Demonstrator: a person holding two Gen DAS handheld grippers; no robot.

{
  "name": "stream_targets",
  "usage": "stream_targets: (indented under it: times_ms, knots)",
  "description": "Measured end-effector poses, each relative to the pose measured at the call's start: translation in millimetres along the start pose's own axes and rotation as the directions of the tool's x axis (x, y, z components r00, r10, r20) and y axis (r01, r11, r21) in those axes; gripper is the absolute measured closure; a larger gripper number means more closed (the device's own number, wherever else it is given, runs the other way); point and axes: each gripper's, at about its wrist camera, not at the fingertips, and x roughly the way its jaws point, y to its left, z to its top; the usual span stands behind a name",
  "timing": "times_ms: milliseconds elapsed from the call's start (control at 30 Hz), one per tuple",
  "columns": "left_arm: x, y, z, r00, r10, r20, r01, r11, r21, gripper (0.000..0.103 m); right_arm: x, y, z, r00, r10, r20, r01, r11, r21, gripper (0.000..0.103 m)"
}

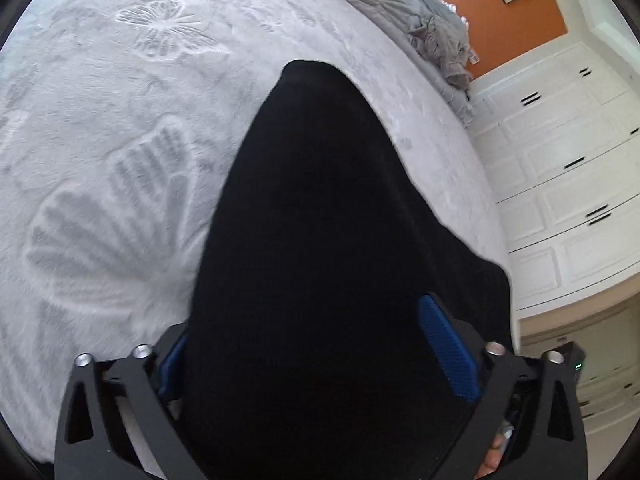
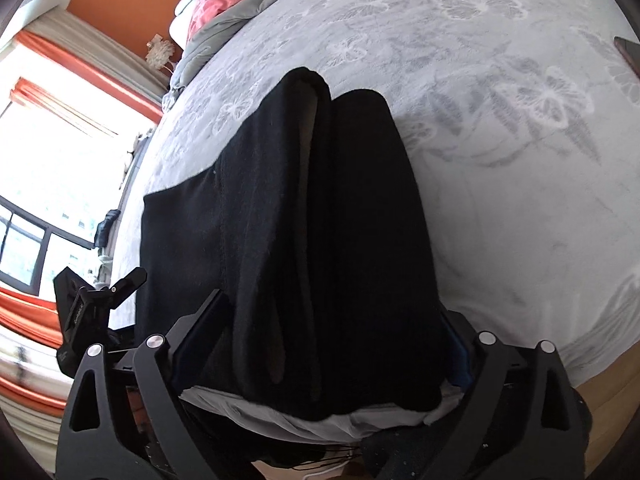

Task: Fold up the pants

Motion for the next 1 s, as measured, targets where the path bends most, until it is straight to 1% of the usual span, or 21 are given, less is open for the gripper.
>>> stream_targets:
  times_ms: [67,100,133,167,200,267,333,400,433,500,533,567,600,667,700,767,833,867,900,933,1000]
  knots:
    - [2.0,3.2,6.7,0.999,-0.034,0.004,0.034,0.999,-0.033,0.006,3.3,-1.4,3.3,1.000,0.023,0.001,-0.023,1.000,0.017,0.018]
    - [1.1,4.2,9.0,0.999,-0.054,-0.002,0.054,0.997,-0.056,0.011,5.6,-0.6,5.1,0.999,0.032,-0.011,-0.032,0.999,0.012,0.042]
    - [0.9,4.8,11.1,0.996,-0.085,-0.032,0.081,0.993,-0.090,0.053,6.4,0.7,6.3,0.999,0.037,-0.025,-0.036,0.999,0.009,0.057]
    - [0.5,7.5,12.0,0.992,-0.105,-0.071,0.094,0.986,-0.135,0.074,2.5,1.6,7.5,0.996,0.088,-0.031,-0.087,0.996,0.029,0.062]
    - [-8.2,9.4,12.1,0.992,-0.114,-0.060,0.102,0.980,-0.169,0.078,-4.6,3.9,4.9,0.992,0.125,-0.026,-0.124,0.992,0.035,0.064]
    - [-37.4,-2.2,9.3,0.995,-0.102,-0.020,0.099,0.988,-0.121,0.087,-17.3,14.6,4.0,0.986,0.166,-0.022,-0.166,0.986,0.009,0.065]
    - [-68.3,-18.3,0.9,0.995,-0.098,0.000,0.098,0.994,-0.051,0.087,-30.8,27.6,-1.3,0.976,0.215,-0.022,-0.216,0.976,-0.019,0.065]
    - [-92.1,-27.7,-9.0,0.999,-0.037,0.031,0.036,0.999,0.024,0.086,-36.1,35.3,-10.2,0.973,0.226,-0.043,-0.228,0.972,-0.048,0.063]
    - [-98.3,-27.0,-13.1,0.999,0.000,0.036,-0.002,0.999,0.040,0.085,-31.0,35.2,-16.5,0.974,0.214,-0.067,-0.218,0.974,-0.055,0.061]
    - [-92.9,-12.2,-23.5,0.999,0.035,-0.009,-0.035,0.999,0.012,0.081,-11.3,26.9,-29.7,0.987,0.118,-0.110,-0.124,0.991,-0.058,0.054]
    - [-84.0,-2.9,-27.8,0.998,0.046,-0.041,-0.046,0.999,-0.012,0.073,-4.6,21.8,-33.5,0.991,0.068,-0.114,-0.075,0.996,-0.057,0.047]
    - [-73.4,6.0,-30.2,0.995,0.072,-0.069,-0.075,0.996,-0.045,0.065,-0.6,16.9,-36.5,0.993,0.055,-0.101,-0.061,0.997,-0.053,0.045]
    - [-67.1,14.1,-35.1,0.992,0.097,-0.084,-0.104,0.992,-0.071,0.062,-3.9,19.9,-37.9,0.995,0.066,-0.072,-0.072,0.995,-0.073,0.039]
    - [-66.7,18.0,-42.1,0.995,0.085,-0.049,-0.088,0.993,-0.078,0.047,-3.3,23.6,-37.8,0.996,0.042,-0.078,-0.048,0.996,-0.069,0.035]
    - [-65.9,17.6,-43.1,0.996,0.080,-0.050,-0.083,0.994,-0.070,0.042,-2.3,25.0,-37.8,0.996,0.039,-0.079,-0.045,0.996,-0.071,0.031]
    - [-56.7,16.7,-43.8,0.997,0.055,-0.061,-0.058,0.996,-0.060,0.026,4.3,28.5,-36.4,0.996,0.031,-0.080,-0.038,0.996,-0.082,0.027]
    - [-48.5,13.8,-43.8,0.996,0.075,-0.039,-0.077,0.996,-0.049,0.025,6.9,30.1,-37.6,0.997,0.018,-0.069,-0.024,0.996,-0.088,0.026]
    - [-48.6,8.7,-43.1,0.996,0.087,-0.032,-0.089,0.995,-0.039,0.027,5.7,30.2,-37.5,0.998,0.010,-0.062,-0.015,0.996,-0.093,0.029]
    - [-49.0,2.1,-41.9,0.994,0.103,-0.034,-0.104,0.994,-0.029,0.035,4.1,34.4,-38.0,0.999,0.002,-0.052,-0.007,0.995,-0.099,0.042]
    - [-49.7,-4.0,-41.1,0.993,0.106,-0.043,-0.107,0.994,-0.021,0.053,4.1,39.9,-38.4,0.999,0.009,-0.044,-0.014,0.995,-0.102,0.056]
    - [-56.1,-18.4,-39.1,0.987,0.156,-0.024,-0.156,0.988,0.011,0.071,-3.0,49.1,-37.9,0.999,0.017,-0.029,-0.020,0.993,-0.116,0.064]
